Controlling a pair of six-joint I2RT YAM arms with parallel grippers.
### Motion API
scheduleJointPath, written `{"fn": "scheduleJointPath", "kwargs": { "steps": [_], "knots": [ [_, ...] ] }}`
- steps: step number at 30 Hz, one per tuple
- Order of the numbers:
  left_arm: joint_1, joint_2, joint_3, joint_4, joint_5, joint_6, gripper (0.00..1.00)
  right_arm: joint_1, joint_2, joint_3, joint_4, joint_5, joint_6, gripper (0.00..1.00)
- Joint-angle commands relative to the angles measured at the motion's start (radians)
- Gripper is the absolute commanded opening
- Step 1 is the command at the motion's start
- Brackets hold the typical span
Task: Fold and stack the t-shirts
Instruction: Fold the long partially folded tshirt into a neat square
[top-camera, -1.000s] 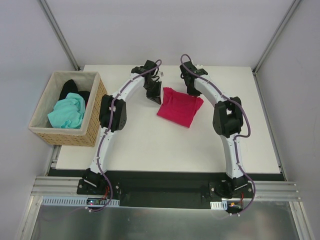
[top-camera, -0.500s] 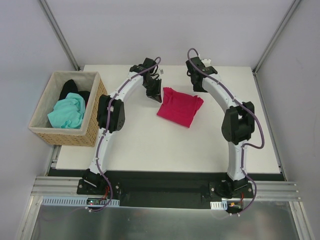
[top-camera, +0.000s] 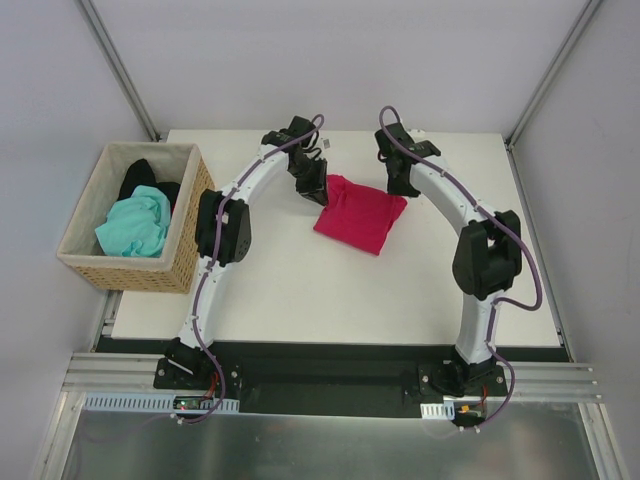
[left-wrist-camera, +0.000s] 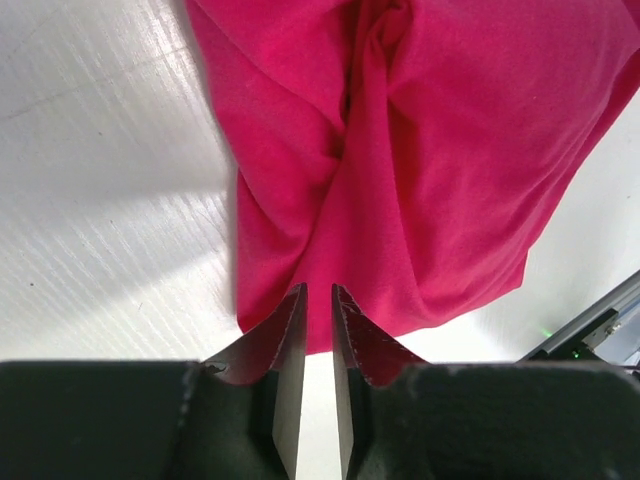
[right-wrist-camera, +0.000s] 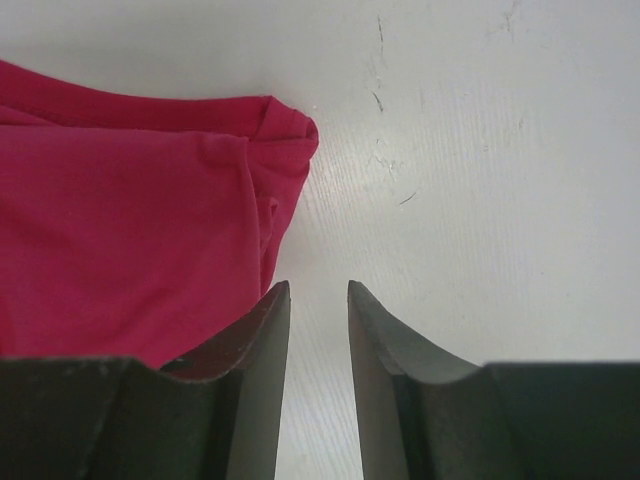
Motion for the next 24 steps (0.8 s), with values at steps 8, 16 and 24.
{"fn": "scheduleJointPath", "kwargs": {
  "steps": [8,16,24],
  "knots": [
    [-0.008,0.024,0.032,0.017,0.070,-0.038,0.11,0.005,-0.088,0.070,-0.034,-0.083,0.018,0.33],
    [-0.010,0.064,0.009,0.040,0.096,-0.050,0.25,0.008,-0.094,0.121,-0.053,-0.112,-0.003,0.34],
    [-0.010,0.105,0.012,0.046,0.136,-0.053,0.30,0.008,-0.074,0.153,-0.064,-0.177,-0.016,0.35]
  ]
}}
